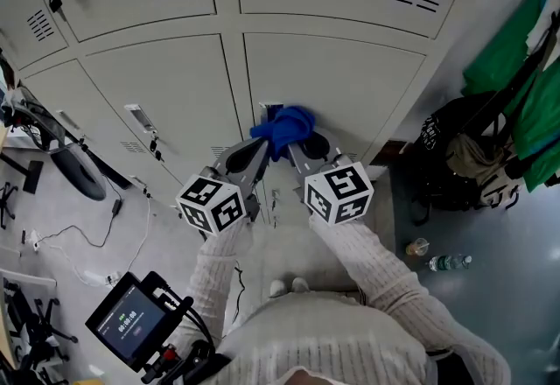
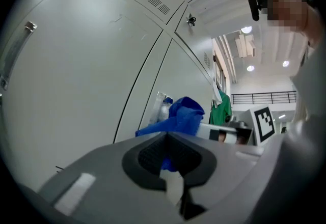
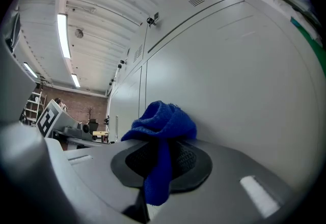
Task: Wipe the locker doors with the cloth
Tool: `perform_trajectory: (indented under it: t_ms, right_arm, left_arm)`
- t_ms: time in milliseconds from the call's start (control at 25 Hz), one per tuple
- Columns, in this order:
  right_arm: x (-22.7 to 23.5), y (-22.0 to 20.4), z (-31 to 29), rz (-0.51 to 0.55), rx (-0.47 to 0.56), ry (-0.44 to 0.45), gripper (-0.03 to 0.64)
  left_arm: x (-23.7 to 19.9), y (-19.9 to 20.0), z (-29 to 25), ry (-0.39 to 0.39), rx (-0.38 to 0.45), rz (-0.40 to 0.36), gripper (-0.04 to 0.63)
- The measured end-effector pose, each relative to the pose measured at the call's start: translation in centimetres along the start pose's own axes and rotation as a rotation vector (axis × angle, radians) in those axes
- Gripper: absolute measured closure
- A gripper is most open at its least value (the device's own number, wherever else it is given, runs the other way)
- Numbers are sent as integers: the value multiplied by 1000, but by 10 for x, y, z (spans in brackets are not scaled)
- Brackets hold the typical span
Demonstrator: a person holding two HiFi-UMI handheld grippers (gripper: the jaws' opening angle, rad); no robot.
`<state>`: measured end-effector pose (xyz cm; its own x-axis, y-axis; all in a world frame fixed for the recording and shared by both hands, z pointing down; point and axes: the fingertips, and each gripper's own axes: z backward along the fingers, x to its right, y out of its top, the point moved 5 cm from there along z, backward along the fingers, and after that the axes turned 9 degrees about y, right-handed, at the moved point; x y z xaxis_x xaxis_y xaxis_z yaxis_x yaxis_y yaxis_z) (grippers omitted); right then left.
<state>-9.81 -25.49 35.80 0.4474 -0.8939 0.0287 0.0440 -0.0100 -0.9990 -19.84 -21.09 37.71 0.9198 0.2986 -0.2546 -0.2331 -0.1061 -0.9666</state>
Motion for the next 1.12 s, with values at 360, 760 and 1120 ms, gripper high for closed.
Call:
perform_trajectory:
  t_ms: [360, 760, 1120]
  right_arm:
    - [7, -51, 7, 36, -118, -42, 571]
    - [8, -103, 6, 18, -221, -51, 571]
    - [9, -141, 5, -17, -369, -75, 571]
  left_arm:
    - [-8, -46, 6, 39, -82, 82, 589]
    - [-13, -94, 7, 67, -203, 118, 589]
    - [-10, -125, 9, 32, -313, 114, 589]
